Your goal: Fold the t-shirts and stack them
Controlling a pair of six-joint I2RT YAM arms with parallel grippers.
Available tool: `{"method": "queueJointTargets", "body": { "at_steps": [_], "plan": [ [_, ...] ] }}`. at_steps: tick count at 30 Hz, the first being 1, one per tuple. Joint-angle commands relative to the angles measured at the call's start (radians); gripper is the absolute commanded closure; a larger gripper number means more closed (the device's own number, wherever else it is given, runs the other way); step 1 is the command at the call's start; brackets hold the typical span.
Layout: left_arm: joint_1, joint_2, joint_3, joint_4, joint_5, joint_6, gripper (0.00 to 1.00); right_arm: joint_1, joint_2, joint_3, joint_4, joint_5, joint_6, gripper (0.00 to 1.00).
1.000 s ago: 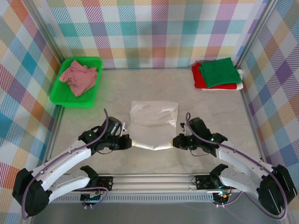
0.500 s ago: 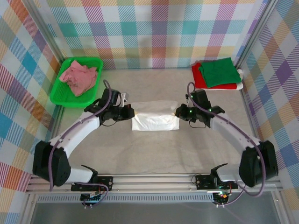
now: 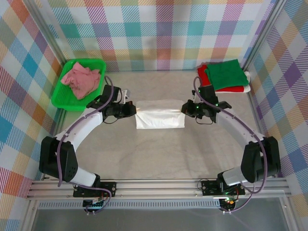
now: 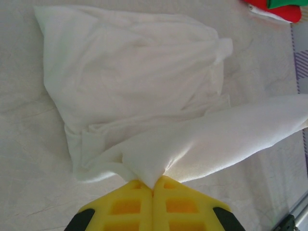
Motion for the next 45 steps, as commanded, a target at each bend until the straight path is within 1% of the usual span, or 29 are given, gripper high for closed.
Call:
{"method": "queueJointTargets", "body": {
  "at_steps": [1, 4, 6, 7, 9, 12, 14, 15, 16, 17, 19, 20, 21, 22, 24, 26, 28, 29, 30, 32, 34, 36, 40, 45],
  "plan": [
    [0.020, -0.063, 0.000, -0.025, -0.004, 0.008, 1.00, -0.020, -0.052, 0.000, -0.024, 0.007, -0.015, 1.00],
    [0.020, -0.060, 0.048, -0.028, -0.022, 0.022, 1.00, -0.019, -0.024, 0.050, -0.030, 0.013, -0.017, 1.00],
    [0.030, -0.025, 0.103, -0.043, -0.031, 0.037, 1.00, -0.028, 0.021, 0.095, -0.035, 0.018, -0.019, 1.00],
    [0.039, 0.002, 0.130, -0.042, -0.018, 0.042, 1.00, -0.033, 0.053, 0.126, -0.038, 0.010, -0.022, 1.00],
    [0.056, 0.071, 0.184, -0.031, -0.009, 0.044, 1.00, -0.041, 0.128, 0.184, -0.037, 0.011, -0.030, 1.00],
    [0.071, 0.214, 0.292, -0.012, 0.021, 0.064, 1.00, -0.069, 0.267, 0.291, -0.032, 0.012, -0.033, 1.00],
    [0.078, 0.351, 0.405, -0.022, 0.038, 0.087, 1.00, -0.089, 0.380, 0.387, -0.044, 0.004, -0.033, 1.00],
    [0.083, 0.420, 0.464, -0.032, 0.051, 0.099, 0.96, -0.099, 0.427, 0.426, -0.053, 0.003, -0.030, 1.00],
    [0.086, 0.491, 0.556, -0.057, 0.063, 0.111, 0.80, -0.107, 0.479, 0.465, -0.057, 0.005, -0.026, 0.95],
    [0.091, 0.579, 0.654, -0.103, 0.082, 0.129, 0.69, -0.115, 0.528, 0.506, -0.071, 0.009, -0.023, 0.83],
    [0.102, 0.736, 0.841, -0.220, 0.076, 0.147, 0.63, -0.128, 0.612, 0.578, -0.104, 0.001, -0.014, 0.58],
    [0.108, 0.793, 0.921, -0.278, 0.059, 0.147, 0.54, -0.134, 0.644, 0.621, -0.140, -0.007, -0.005, 0.54],
    [0.113, 0.824, 0.970, -0.311, 0.031, 0.146, 0.44, -0.139, 0.659, 0.646, -0.171, -0.006, 0.004, 0.53],
    [0.118, 0.826, 0.988, -0.324, -0.003, 0.138, 0.39, -0.140, 0.654, 0.652, -0.178, -0.005, 0.011, 0.54],
    [0.119, 0.761, 0.941, -0.303, -0.054, 0.113, 0.38, -0.133, 0.596, 0.621, -0.153, -0.008, 0.017, 0.54],
    [0.104, 0.629, 0.794, -0.218, -0.087, 0.091, 0.36, -0.104, 0.496, 0.559, -0.120, 0.003, -0.016, 0.54],
    [0.068, 0.506, 0.642, -0.138, -0.149, 0.073, 0.34, -0.059, 0.398, 0.483, -0.089, 0.028, -0.057, 0.54],
    [0.047, 0.450, 0.565, -0.093, -0.170, 0.061, 0.36, -0.031, 0.355, 0.429, -0.046, 0.018, -0.070, 0.56],
    [0.028, 0.410, 0.495, -0.040, -0.168, 0.052, 0.37, -0.013, 0.329, 0.383, -0.005, -0.002, -0.066, 0.59],
    [-0.010, 0.358, 0.358, 0.101, -0.145, 0.012, 0.41, 0.010, 0.312, 0.289, 0.112, -0.094, -0.017, 0.68],
    [-0.028, 0.374, 0.298, 0.229, -0.094, -0.027, 0.46, 0.021, 0.355, 0.258, 0.186, -0.154, 0.015, 0.76],
    [-0.030, 0.444, 0.313, 0.308, -0.013, -0.059, 0.50, 0.024, 0.421, 0.276, 0.229, -0.194, 0.017, 0.81],
    [-0.032, 0.623, 0.405, 0.380, 0.068, -0.063, 0.54, 0.008, 0.542, 0.325, 0.280, -0.179, 0.030, 0.82],
    [-0.030, 0.712, 0.392, 0.429, 0.014, -0.039, 0.53, -0.025, 0.665, 0.336, 0.340, -0.180, 0.067, 0.83]
  ]
}}
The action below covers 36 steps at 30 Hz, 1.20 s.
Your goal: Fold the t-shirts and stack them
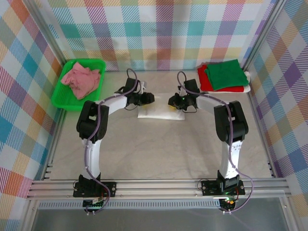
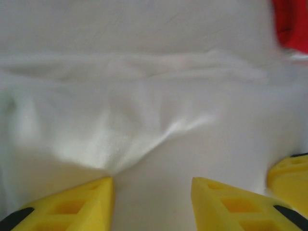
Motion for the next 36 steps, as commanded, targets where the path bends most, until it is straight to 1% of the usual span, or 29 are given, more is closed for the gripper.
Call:
{"method": "queueJointTargets", "body": {
  "at_steps": [1, 3, 6, 10, 13, 16, 19, 21, 23, 25, 28, 31, 33, 36],
  "plan": [
    [0.006, 0.003, -0.019, 0.076, -0.014, -0.006, 0.52, -0.014, 0.039, 0.019, 0.078, -0.022, 0.026, 0.84],
    [0.006, -0.009, -0.082, 0.102, -0.037, -0.022, 0.50, -0.014, 0.053, -0.015, 0.097, -0.026, 0.032, 0.83],
    [0.006, -0.066, -0.239, 0.194, -0.061, -0.067, 0.47, -0.013, 0.028, -0.116, 0.146, -0.032, 0.049, 0.83],
    [-0.013, -0.190, -0.458, 0.283, -0.072, -0.112, 0.47, 0.007, -0.073, -0.278, 0.181, -0.034, 0.057, 0.83],
    [-0.037, -0.298, -0.576, 0.262, -0.093, -0.121, 0.47, 0.039, -0.177, -0.388, 0.179, -0.044, 0.081, 0.83],
    [-0.043, -0.416, -0.637, 0.209, -0.117, -0.128, 0.46, 0.067, -0.307, -0.462, 0.171, -0.037, 0.123, 0.79],
    [-0.043, -0.494, -0.614, 0.170, -0.132, -0.119, 0.44, 0.070, -0.379, -0.445, 0.134, -0.026, 0.132, 0.76],
    [-0.043, -0.479, -0.561, 0.176, -0.097, -0.095, 0.44, 0.069, -0.364, -0.390, 0.107, -0.043, 0.115, 0.74],
    [-0.043, -0.419, -0.480, 0.147, -0.075, -0.069, 0.46, 0.069, -0.315, -0.333, 0.094, -0.041, 0.106, 0.76],
    [-0.041, -0.356, -0.435, 0.153, -0.080, -0.051, 0.47, 0.067, -0.251, -0.303, 0.120, -0.034, 0.106, 0.76],
    [-0.022, -0.262, -0.405, 0.190, -0.075, -0.050, 0.48, 0.061, -0.140, -0.244, 0.134, -0.032, 0.102, 0.78],
    [0.010, -0.197, -0.389, 0.221, -0.085, -0.050, 0.48, 0.049, -0.073, -0.214, 0.154, 0.005, 0.101, 0.79],
    [0.035, -0.190, -0.379, 0.226, -0.088, -0.051, 0.48, 0.034, -0.044, -0.193, 0.166, 0.005, 0.105, 0.79],
    [0.057, -0.237, -0.358, 0.192, -0.123, -0.029, 0.48, 0.013, -0.035, -0.157, 0.144, -0.023, 0.115, 0.78]
  ]
}}
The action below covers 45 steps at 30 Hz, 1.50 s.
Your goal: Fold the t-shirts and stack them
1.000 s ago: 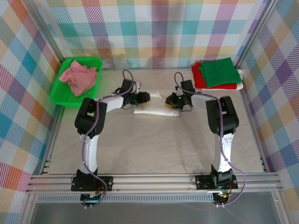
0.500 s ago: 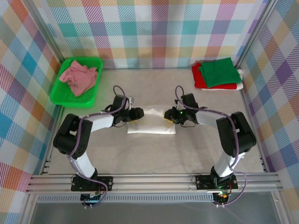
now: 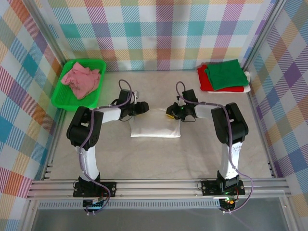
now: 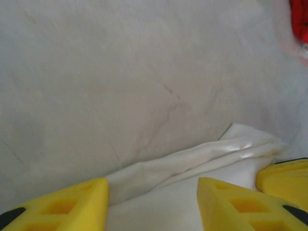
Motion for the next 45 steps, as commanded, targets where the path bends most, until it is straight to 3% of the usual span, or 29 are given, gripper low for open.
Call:
{"method": "queueJointTargets", "body": {
  "at_steps": [1, 6, 10, 17, 23, 35, 42, 45],
  "plan": [
    [0.037, -0.060, 0.033, -0.078, -0.075, 0.050, 0.48, -0.032, 0.002, 0.044, -0.022, 0.001, -0.001, 0.76],
    [0.025, -0.236, 0.027, -0.167, -0.182, 0.069, 0.45, -0.032, -0.162, 0.015, -0.114, 0.009, -0.034, 0.62],
    [-0.048, -0.366, -0.026, -0.239, -0.218, 0.086, 0.44, -0.037, -0.289, -0.046, -0.276, 0.135, -0.086, 0.47],
    [-0.163, -0.381, -0.183, -0.313, -0.268, 0.045, 0.46, -0.037, -0.323, -0.095, -0.421, 0.216, -0.169, 0.38],
    [-0.161, -0.360, -0.314, -0.279, -0.356, 0.025, 0.50, -0.036, -0.263, -0.089, -0.399, 0.154, -0.194, 0.37],
    [-0.162, -0.283, -0.347, -0.220, -0.373, 0.029, 0.54, 0.038, -0.093, -0.032, -0.334, 0.101, -0.225, 0.38],
    [-0.162, -0.283, -0.353, -0.209, -0.375, 0.027, 0.54, 0.097, -0.027, 0.019, -0.349, 0.160, -0.181, 0.53],
    [-0.161, -0.280, -0.353, -0.204, -0.372, 0.022, 0.54, 0.105, -0.008, 0.043, -0.348, 0.164, -0.160, 0.66]
  ]
}}
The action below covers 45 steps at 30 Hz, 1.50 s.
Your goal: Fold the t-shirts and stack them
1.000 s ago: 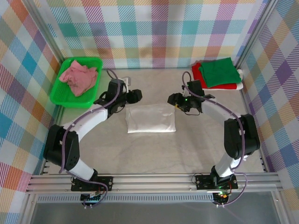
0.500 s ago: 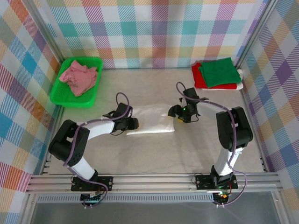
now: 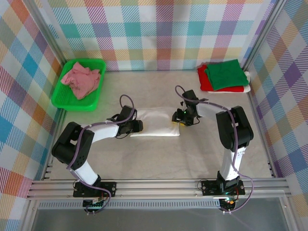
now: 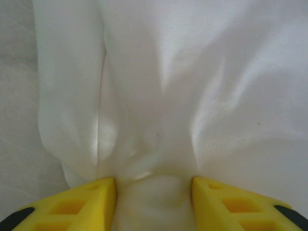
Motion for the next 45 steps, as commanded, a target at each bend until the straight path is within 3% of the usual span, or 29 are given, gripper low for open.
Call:
{"method": "queueJointTargets", "body": {
  "at_steps": [1, 6, 16, 25, 32, 37, 45],
  "plan": [
    [0.004, 0.031, -0.027, -0.025, -0.016, -0.009, 0.54, 0.069, 0.087, 0.031, 0.091, -0.060, 0.026, 0.67],
    [0.004, 0.019, -0.027, -0.020, -0.011, -0.021, 0.54, 0.069, 0.088, 0.064, 0.099, -0.049, 0.042, 0.82],
    [0.033, -0.029, 0.003, -0.051, -0.080, -0.037, 0.51, -0.016, 0.068, 0.077, 0.136, -0.093, 0.010, 1.00],
    [0.070, -0.156, 0.115, -0.111, -0.173, 0.016, 0.38, -0.144, 0.057, 0.184, 0.071, -0.103, -0.139, 1.00],
    [0.030, -0.274, 0.198, -0.083, -0.075, 0.126, 0.30, -0.194, 0.153, 0.560, -0.203, 0.021, -0.388, 1.00],
    [-0.035, -0.309, 0.203, -0.080, -0.064, 0.184, 0.29, -0.233, 0.283, 0.938, -0.412, 0.108, -0.513, 1.00],
    [-0.051, -0.329, 0.154, -0.090, -0.031, 0.182, 0.28, -0.321, 0.545, 1.567, -0.665, 0.205, -0.628, 1.00]
  ]
}}
